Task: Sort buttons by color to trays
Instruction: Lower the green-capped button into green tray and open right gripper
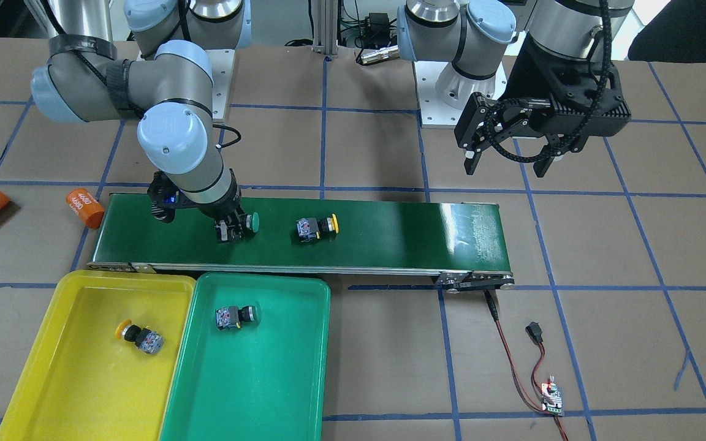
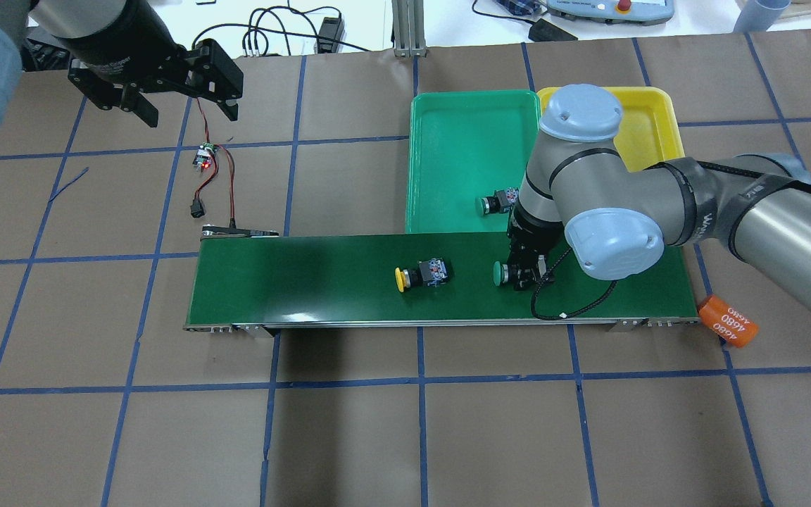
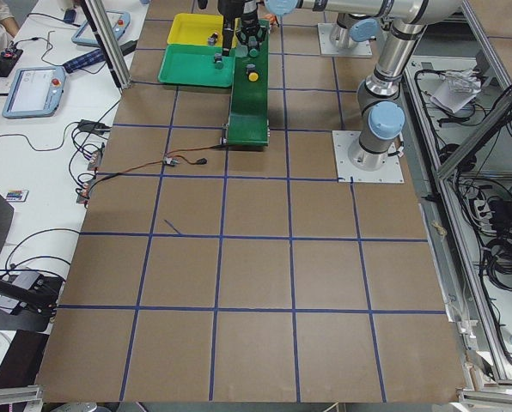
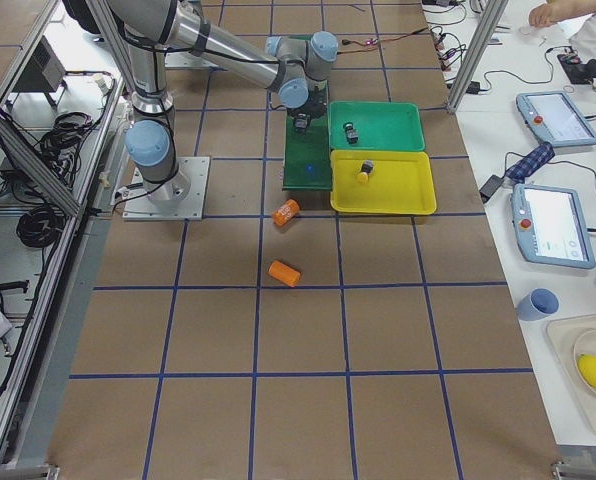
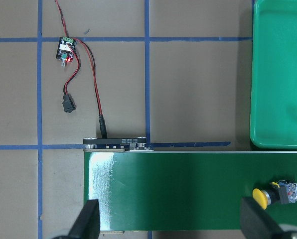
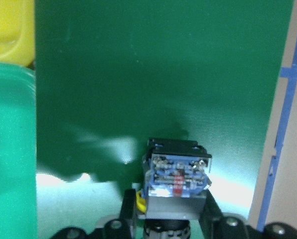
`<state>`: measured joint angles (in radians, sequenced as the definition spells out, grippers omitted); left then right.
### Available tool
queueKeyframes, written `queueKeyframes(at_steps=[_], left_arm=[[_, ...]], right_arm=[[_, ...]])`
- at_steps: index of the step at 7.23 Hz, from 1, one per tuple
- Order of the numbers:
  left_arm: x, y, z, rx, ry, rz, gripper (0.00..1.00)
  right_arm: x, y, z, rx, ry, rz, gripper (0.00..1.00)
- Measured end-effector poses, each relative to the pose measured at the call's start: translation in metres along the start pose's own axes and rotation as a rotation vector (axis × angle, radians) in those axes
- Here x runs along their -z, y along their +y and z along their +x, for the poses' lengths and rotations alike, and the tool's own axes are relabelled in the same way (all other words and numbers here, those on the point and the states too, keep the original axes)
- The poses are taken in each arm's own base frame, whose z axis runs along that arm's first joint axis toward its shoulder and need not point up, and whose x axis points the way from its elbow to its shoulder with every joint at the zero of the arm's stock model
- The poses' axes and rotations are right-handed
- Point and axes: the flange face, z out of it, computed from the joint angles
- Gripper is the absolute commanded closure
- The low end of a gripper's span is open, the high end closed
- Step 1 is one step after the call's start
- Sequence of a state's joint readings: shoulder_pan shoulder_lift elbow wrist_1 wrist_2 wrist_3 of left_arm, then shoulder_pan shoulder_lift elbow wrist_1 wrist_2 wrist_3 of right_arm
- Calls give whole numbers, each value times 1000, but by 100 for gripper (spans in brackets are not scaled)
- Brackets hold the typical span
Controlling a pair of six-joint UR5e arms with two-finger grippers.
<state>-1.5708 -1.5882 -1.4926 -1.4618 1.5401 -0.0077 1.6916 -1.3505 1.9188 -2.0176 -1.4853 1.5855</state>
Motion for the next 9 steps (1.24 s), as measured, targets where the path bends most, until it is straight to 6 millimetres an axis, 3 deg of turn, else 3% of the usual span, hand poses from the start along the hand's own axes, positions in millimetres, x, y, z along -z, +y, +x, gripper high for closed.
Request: queueKeyframes(at_steps=[2,5,8,9], left_arm=[[0,0,0,0,0,0,0],[0,0,0,0,0,-1,0],[-1,0,0,0,1,-1,0],[-1,0,0,0,1,-1,0]], right_arm=[[28,1,-26,14,-69,16,100],[14,4,-99,31,-169,16,100],[14,19,-150,81,-276,10,96],[11,27,-159,103,-318,8,1]])
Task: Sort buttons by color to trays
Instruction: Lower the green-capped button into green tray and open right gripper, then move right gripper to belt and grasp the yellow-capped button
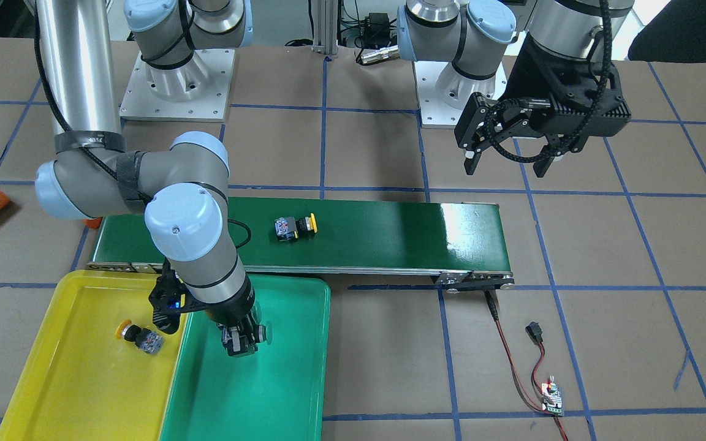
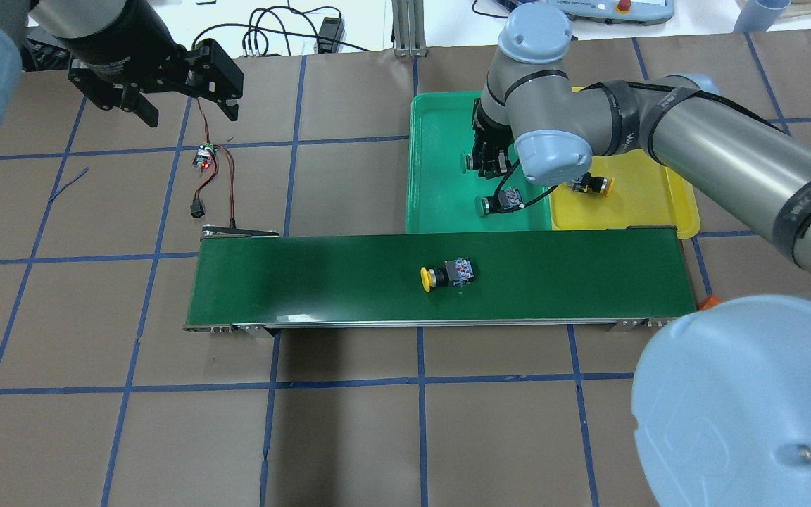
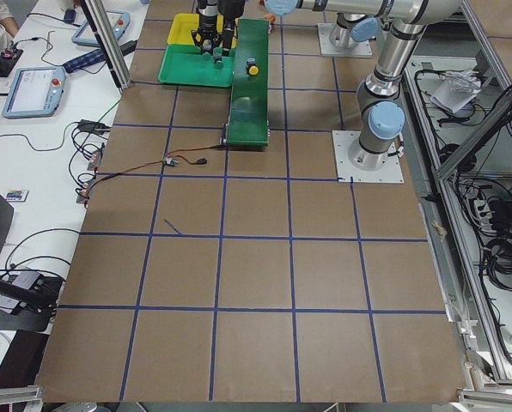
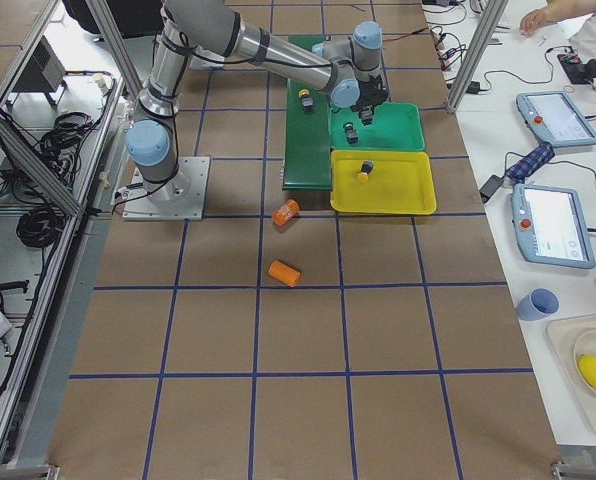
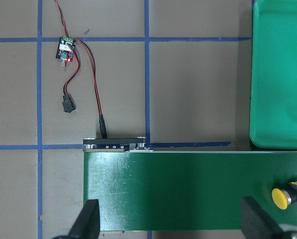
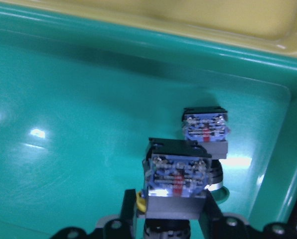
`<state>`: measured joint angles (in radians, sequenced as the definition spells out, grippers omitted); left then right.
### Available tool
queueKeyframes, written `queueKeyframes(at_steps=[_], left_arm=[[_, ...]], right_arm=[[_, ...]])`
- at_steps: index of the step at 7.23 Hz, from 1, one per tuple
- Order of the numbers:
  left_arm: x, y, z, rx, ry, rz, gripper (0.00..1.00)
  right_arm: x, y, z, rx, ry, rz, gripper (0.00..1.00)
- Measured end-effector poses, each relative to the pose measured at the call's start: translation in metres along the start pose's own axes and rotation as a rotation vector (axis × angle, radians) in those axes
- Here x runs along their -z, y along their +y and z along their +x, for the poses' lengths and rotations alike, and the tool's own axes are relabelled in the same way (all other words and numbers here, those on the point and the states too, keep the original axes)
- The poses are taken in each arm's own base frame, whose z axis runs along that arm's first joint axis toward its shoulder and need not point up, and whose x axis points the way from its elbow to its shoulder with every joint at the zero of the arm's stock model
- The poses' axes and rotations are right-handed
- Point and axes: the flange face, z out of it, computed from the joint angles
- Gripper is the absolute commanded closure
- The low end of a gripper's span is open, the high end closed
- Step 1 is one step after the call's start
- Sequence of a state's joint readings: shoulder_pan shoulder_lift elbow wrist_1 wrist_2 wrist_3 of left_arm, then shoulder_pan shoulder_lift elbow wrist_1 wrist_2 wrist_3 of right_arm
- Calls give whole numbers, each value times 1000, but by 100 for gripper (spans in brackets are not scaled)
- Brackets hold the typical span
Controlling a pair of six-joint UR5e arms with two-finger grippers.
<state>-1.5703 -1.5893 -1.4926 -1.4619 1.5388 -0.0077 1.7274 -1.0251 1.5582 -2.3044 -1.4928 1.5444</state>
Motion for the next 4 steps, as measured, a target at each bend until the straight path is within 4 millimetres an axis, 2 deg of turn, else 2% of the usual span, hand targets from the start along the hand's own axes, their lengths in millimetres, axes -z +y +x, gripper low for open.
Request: queueKeyframes(at_steps=[2,4], left_arm=[[0,0,0,0,0,0,0],[0,0,0,0,-2,1,0]], right_arm=[[-1,4,-3,7,-22,27,0],[25,6,11,-2,58,38,0]])
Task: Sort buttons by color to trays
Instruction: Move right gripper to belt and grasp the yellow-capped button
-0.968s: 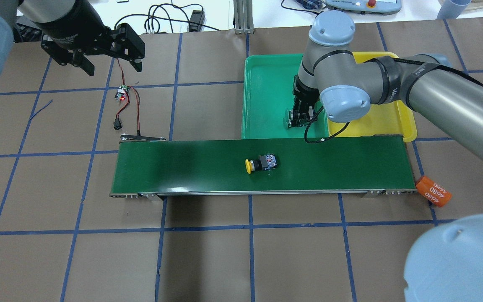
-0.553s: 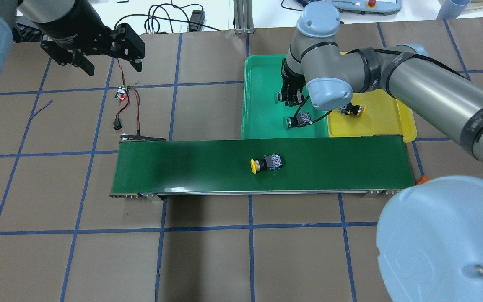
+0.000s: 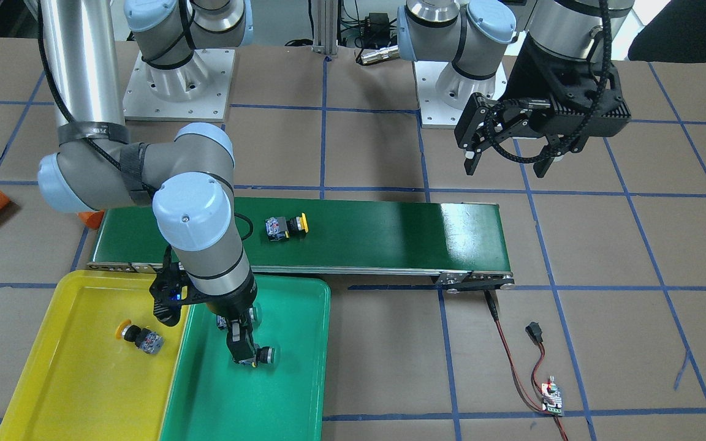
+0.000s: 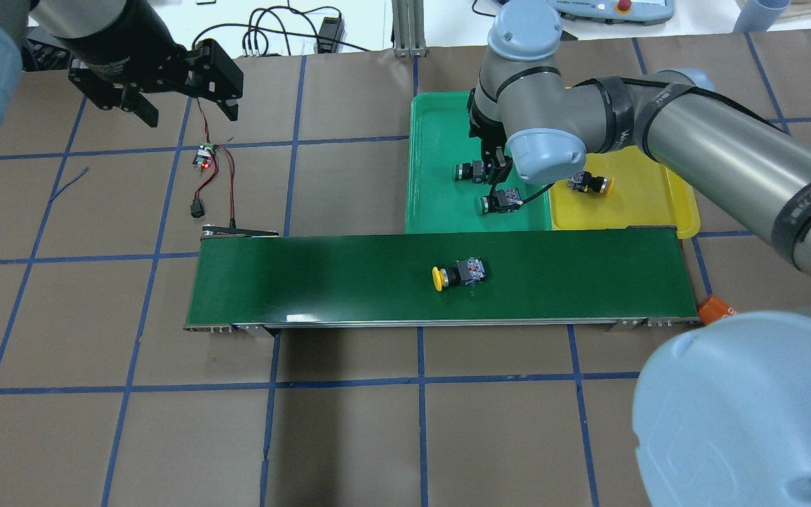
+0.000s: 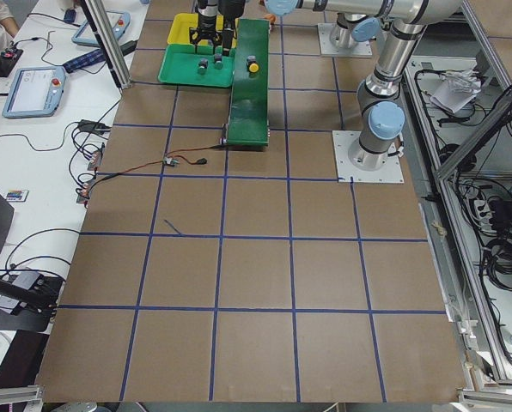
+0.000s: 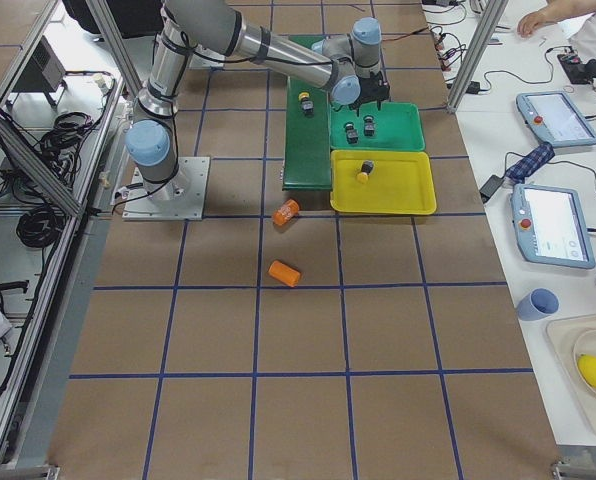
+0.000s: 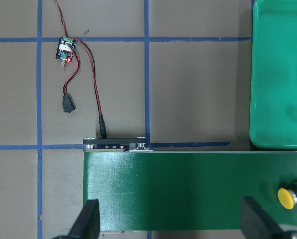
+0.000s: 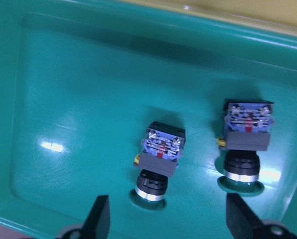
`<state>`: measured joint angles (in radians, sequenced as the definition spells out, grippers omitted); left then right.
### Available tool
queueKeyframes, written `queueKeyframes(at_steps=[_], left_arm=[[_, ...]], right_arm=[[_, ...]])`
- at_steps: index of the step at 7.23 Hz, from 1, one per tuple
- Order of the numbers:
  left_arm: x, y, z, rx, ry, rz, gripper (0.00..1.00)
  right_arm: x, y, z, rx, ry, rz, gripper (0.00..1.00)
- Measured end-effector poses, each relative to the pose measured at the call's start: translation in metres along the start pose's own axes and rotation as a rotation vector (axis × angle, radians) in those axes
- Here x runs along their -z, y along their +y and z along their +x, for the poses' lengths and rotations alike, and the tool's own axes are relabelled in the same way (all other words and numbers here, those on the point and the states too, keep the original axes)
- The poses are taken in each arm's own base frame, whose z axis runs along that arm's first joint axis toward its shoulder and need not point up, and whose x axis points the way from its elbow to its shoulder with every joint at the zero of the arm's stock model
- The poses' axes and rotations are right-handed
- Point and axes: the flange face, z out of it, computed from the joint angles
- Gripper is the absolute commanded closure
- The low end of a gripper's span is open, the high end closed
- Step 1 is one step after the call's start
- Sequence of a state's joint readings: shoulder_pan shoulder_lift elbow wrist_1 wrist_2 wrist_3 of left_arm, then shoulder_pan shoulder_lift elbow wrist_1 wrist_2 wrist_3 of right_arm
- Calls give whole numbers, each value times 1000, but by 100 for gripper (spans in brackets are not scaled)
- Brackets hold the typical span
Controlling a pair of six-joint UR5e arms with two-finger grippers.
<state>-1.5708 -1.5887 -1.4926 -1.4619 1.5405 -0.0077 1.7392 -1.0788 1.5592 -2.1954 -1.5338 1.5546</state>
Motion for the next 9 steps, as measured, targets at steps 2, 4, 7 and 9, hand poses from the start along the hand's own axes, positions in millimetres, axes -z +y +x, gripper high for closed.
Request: queueKeyframes(at_steps=[2,4,7,9], left_arm=[[-1,0,0,0,0,-1,0],[-4,-2,0,1,0,-6,0],[-4,-2,0,1,0,-8,0],[-4,-2,0,1,0,-7,0]], right_arm=[[42,3,38,-17,168,-8,1],[44,6,89,-85,308,-24,1],[7,6,126,-113,334,-27,1],[-1,6,132,-114,342,-28,9]])
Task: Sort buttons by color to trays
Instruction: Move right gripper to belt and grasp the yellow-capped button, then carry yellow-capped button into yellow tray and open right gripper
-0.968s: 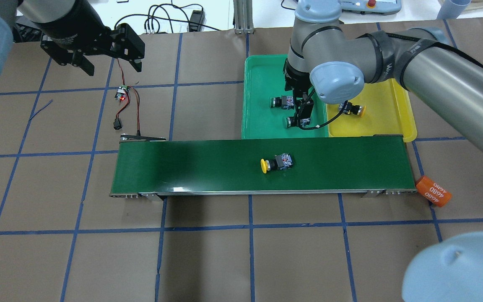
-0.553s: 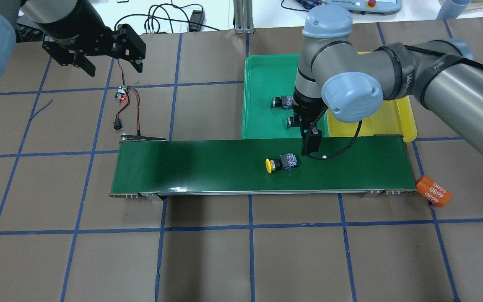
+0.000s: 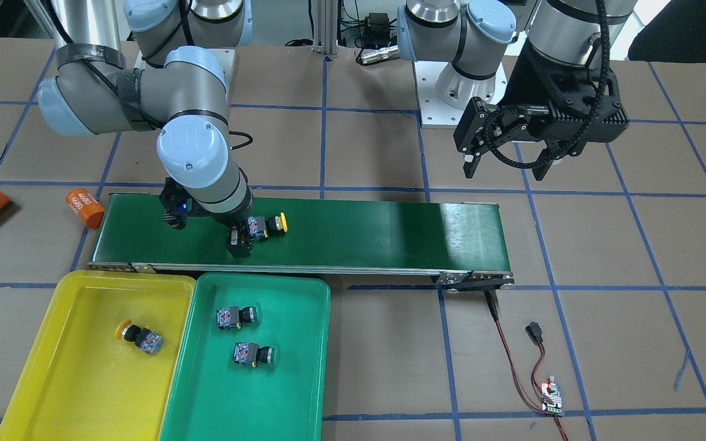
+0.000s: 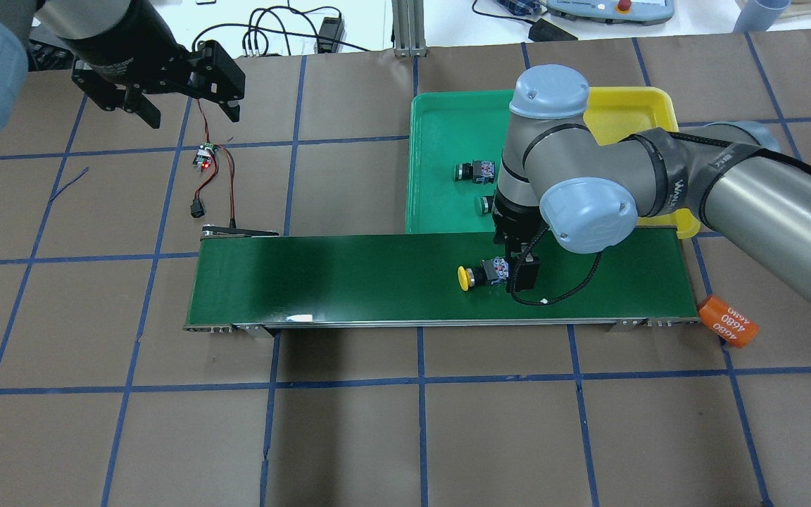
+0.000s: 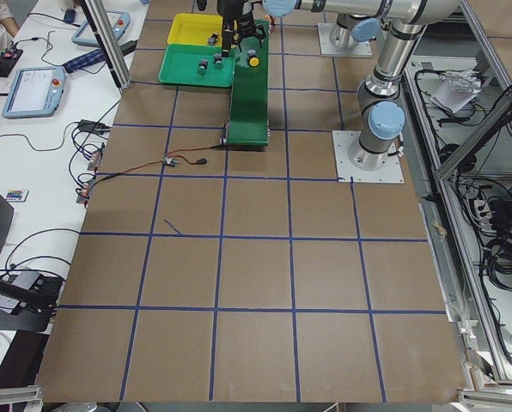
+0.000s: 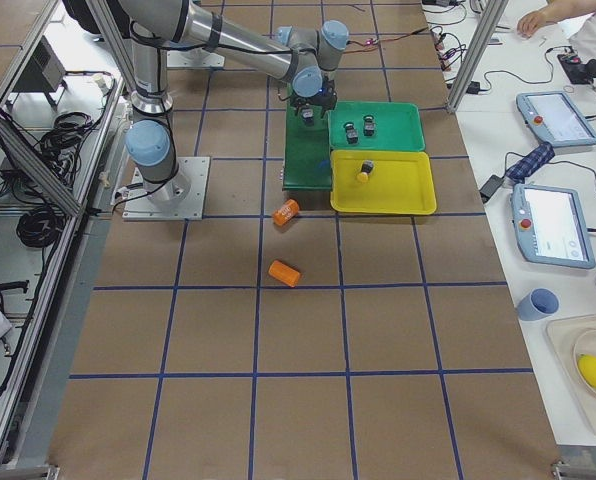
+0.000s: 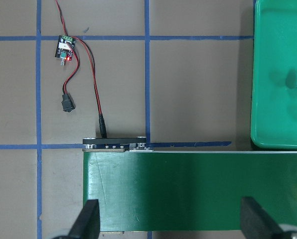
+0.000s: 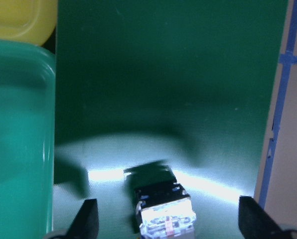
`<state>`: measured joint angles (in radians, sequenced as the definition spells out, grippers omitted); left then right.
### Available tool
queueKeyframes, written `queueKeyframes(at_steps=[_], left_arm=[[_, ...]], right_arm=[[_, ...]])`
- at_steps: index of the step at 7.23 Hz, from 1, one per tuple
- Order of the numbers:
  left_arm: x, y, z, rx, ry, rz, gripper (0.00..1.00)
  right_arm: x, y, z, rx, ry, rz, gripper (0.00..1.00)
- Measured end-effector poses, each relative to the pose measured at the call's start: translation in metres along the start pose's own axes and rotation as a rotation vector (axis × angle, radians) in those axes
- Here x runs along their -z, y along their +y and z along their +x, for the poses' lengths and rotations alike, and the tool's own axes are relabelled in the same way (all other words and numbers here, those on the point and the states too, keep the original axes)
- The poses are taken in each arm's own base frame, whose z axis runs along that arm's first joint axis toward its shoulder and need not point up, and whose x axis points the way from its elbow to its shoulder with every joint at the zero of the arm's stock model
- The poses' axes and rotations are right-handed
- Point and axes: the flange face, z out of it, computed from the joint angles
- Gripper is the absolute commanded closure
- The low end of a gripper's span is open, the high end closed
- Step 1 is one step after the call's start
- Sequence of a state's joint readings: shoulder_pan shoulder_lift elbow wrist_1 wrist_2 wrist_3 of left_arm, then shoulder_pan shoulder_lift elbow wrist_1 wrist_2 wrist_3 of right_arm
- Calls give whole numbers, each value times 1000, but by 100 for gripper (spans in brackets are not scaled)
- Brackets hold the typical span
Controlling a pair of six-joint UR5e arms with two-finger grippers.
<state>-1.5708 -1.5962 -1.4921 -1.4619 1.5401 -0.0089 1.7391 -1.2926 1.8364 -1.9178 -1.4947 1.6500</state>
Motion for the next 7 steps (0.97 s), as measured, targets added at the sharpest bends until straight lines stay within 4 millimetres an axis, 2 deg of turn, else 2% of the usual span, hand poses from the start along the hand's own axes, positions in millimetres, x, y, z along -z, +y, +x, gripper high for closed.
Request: queueKeyframes(at_steps=[1,2,4,7], left_arm=[[0,0,0,-1,0,0,0],[0,0,0,-1,0,0,0],[0,0,0,-1,0,0,0],[1,1,0,0,0,2,0]], right_arm=[[-4,0,1,0,8,0,40],[-9,-1,3,3,15,0,99],[-10,-5,1,13,2,-3,100],[6,-14,-6,68,-49,6,100]])
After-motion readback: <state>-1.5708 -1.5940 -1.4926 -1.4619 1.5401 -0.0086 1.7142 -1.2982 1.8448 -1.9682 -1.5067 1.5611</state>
